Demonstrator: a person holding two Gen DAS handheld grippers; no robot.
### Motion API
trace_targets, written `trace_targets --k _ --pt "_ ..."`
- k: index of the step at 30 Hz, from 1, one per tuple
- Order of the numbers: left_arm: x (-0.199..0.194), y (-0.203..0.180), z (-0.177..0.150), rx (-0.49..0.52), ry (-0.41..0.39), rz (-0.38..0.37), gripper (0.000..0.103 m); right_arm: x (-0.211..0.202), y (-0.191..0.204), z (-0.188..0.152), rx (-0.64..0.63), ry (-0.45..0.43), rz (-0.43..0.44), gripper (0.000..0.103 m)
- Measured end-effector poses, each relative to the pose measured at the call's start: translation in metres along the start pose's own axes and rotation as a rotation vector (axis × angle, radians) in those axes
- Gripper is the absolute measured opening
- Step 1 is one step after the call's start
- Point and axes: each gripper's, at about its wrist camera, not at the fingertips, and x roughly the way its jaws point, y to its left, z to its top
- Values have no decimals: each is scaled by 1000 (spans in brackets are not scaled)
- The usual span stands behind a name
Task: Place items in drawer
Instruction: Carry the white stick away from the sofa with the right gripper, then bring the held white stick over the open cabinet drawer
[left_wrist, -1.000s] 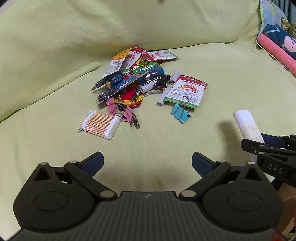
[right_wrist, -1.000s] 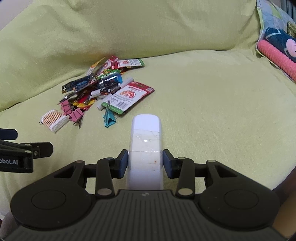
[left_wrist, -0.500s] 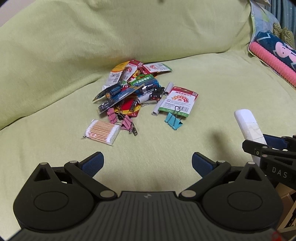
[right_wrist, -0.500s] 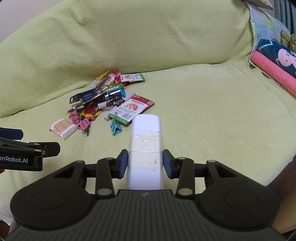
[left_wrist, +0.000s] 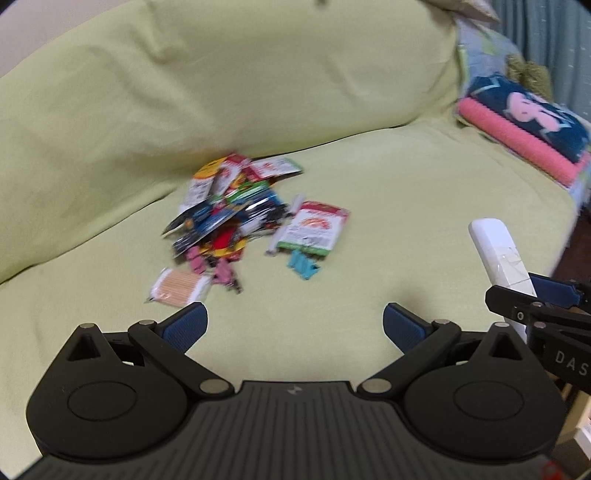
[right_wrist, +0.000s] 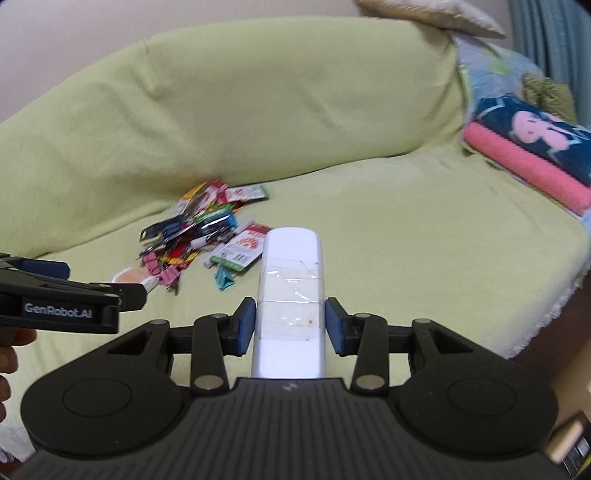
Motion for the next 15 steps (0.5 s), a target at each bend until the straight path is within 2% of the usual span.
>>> trace_targets --k 7,15 --pt "-18 -42 -2 89 -25 -115 102 -58 -20 -24 81 -42 -104 37" --pt "-31 -99 -13 208 -28 -244 102 -108 -48 -54 167 -49 -246 37"
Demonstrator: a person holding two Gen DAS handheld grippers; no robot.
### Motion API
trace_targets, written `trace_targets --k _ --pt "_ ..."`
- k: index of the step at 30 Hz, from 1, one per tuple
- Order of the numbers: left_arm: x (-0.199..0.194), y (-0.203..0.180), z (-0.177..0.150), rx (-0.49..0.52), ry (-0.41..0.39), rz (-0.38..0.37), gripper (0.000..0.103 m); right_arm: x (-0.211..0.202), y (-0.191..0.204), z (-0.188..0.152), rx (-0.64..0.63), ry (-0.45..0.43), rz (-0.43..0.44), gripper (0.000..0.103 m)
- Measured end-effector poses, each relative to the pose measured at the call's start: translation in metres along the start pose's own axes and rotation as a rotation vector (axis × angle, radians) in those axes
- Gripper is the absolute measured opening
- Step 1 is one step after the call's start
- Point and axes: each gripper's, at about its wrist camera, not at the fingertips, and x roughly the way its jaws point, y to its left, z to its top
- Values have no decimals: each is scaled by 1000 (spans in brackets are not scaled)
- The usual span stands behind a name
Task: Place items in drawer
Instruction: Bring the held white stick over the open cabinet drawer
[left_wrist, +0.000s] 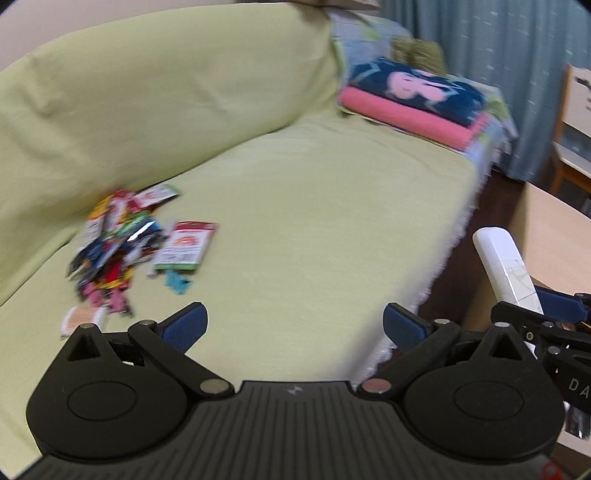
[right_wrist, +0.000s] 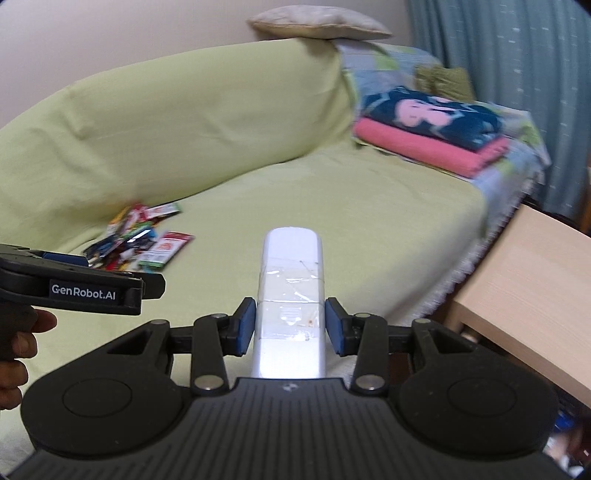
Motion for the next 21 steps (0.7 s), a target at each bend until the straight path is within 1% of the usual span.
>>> trace_targets --k 6,12,15,21 --pt "1 -42 0 69 1 -78 102 -23 -36 -17 68 2 -90 37" --pt "4 -84 1 133 8 -136 102 -46 -75 -41 146 19 -166 37" --pt "5 -101 0 160 15 -154 102 -55 -96 -53 183 28 -201 37" --pt "12 -122 -2 195 35 -157 102 -70 -138 -73 237 48 -253 37"
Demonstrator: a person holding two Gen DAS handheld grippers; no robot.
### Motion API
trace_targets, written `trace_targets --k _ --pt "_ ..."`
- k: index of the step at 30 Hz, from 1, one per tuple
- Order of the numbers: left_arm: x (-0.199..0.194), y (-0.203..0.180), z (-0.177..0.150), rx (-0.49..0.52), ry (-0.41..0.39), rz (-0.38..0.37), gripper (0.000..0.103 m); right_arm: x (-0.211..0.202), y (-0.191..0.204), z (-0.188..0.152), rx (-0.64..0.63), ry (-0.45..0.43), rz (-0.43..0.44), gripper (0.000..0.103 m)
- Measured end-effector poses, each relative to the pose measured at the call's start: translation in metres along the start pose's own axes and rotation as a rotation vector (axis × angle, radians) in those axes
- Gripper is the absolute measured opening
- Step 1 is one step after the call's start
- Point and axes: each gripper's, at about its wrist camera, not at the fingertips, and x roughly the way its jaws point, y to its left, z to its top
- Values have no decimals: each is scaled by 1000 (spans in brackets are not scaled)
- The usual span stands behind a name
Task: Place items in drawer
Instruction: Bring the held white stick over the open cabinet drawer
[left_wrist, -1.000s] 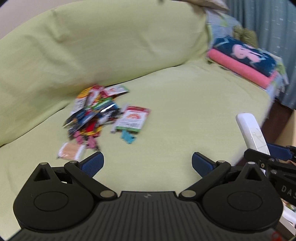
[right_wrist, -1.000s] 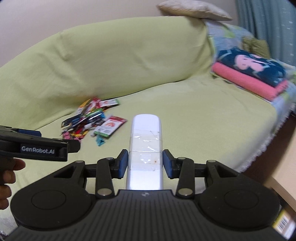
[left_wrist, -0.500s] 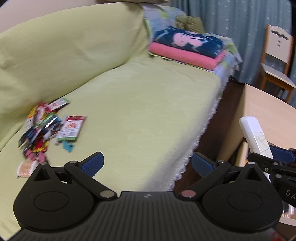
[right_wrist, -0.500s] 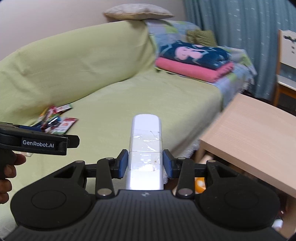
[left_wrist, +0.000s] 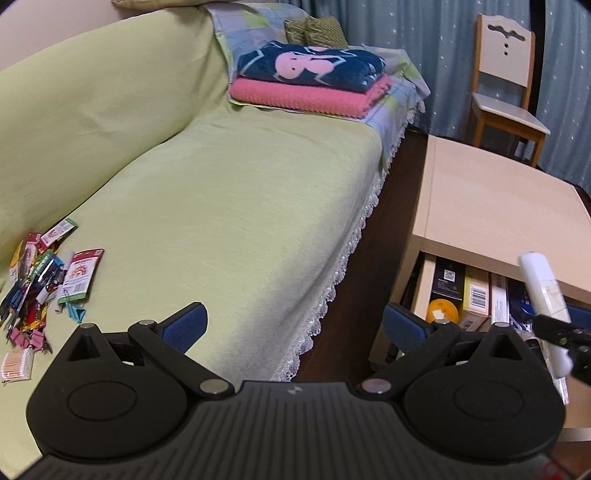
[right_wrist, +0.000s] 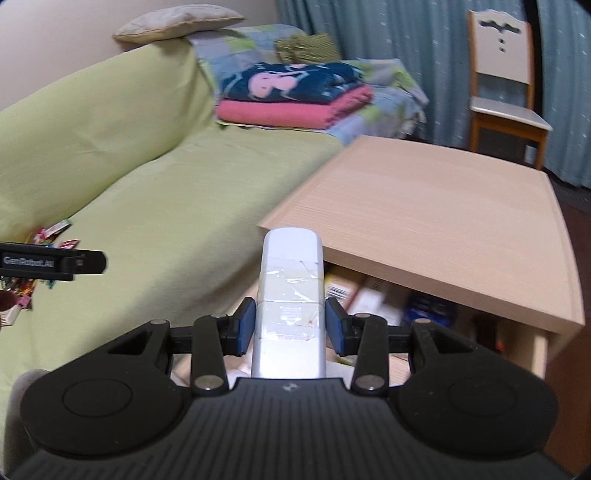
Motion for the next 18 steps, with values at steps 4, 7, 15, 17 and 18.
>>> trace_targets --k 4,7,15,17,18 --pt "7 -10 1 21 14 3 102 1 -23 -4 -4 29 8 37" --pt "10 -17 1 36 23 1 102 4 -37 -6 -15 56 23 37" --pt "21 -38 1 88 54 -11 102 35 -51 -6 -112 187 169 37" --pt "23 -41 1 94 60 -8 102 45 -49 -5 -141 217 209 37" --pt "23 -41 1 96 63 -6 102 50 -48 -4 -152 230 229 37"
